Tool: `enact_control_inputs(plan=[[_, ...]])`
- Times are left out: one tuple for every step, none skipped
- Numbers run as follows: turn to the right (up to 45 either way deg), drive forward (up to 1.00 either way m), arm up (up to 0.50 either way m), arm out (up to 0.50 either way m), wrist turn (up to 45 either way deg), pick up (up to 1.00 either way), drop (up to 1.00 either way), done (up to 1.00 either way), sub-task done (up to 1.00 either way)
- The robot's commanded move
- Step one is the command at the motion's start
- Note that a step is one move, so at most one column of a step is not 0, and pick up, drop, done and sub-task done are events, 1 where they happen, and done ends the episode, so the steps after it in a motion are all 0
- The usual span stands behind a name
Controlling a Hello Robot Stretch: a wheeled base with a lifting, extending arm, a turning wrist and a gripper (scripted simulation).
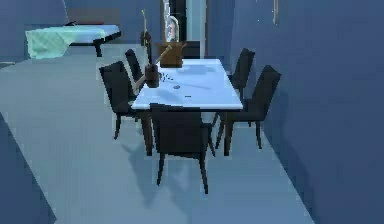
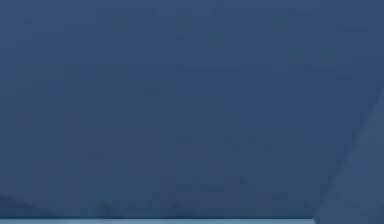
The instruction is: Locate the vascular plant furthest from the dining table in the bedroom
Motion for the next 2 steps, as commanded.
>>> enact_control_inputs(plan=[[-12.0, 0.0, 0.0, 0.0, 0.0, 0.0, 0.0, 0.0, 0.0], [0.0, 0.85, 0.0, 0.0, 0.0, 0.0, 0.0, 0.0, 0.0]])
